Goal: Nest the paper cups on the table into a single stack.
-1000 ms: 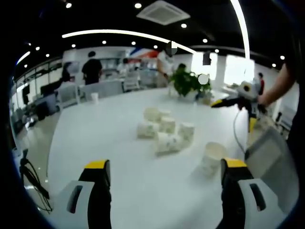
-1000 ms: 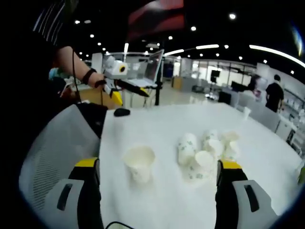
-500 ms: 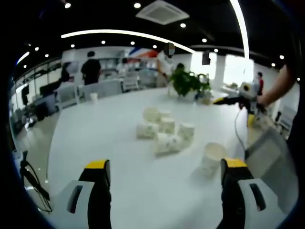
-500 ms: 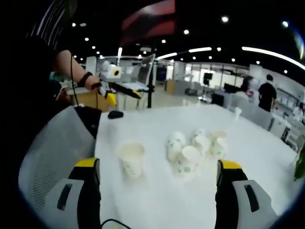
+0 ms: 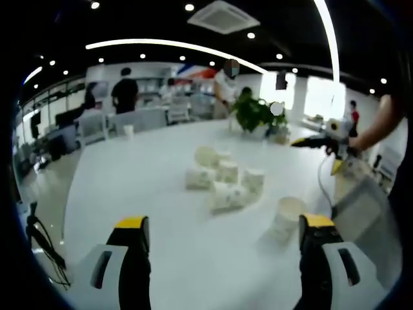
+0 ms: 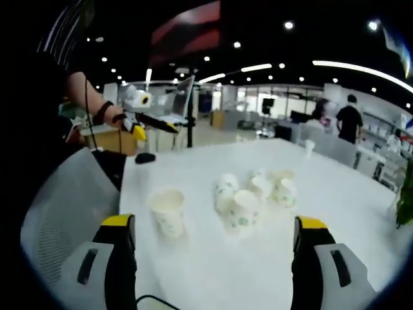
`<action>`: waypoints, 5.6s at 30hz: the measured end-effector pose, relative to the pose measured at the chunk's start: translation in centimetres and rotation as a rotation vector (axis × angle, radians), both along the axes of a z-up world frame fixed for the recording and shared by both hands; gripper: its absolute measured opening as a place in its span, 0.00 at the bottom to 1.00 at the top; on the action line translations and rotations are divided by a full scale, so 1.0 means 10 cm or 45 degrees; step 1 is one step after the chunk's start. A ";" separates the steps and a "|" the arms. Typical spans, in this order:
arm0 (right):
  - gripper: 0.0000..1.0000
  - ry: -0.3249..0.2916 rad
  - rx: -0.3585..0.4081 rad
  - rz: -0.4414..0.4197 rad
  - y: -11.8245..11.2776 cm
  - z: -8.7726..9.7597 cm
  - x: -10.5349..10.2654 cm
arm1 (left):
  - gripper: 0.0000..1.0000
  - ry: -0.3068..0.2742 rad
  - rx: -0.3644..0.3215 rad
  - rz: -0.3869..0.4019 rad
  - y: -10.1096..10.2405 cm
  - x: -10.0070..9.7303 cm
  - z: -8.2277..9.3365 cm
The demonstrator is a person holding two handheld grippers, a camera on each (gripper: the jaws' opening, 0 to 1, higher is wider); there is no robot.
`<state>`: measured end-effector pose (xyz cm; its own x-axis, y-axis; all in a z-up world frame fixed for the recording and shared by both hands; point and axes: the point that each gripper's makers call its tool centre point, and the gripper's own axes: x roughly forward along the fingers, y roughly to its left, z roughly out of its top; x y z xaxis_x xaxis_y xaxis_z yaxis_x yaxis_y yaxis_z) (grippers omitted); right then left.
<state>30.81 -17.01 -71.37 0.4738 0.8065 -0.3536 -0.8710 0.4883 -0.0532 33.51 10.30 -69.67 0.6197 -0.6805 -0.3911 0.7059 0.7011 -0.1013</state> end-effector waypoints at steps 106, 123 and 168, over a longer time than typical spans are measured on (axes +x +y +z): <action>1.00 0.117 0.001 -0.065 -0.01 -0.34 -0.05 | 0.26 0.442 -0.214 -0.427 -1.27 0.86 -0.93; 1.00 0.129 -0.013 -0.073 0.00 -0.36 -0.07 | 0.03 0.425 -0.186 -0.414 -1.22 0.89 -0.95; 1.00 0.085 -0.016 -0.073 0.01 -0.29 -0.09 | 0.00 0.404 -0.097 -0.471 -1.12 0.60 -0.53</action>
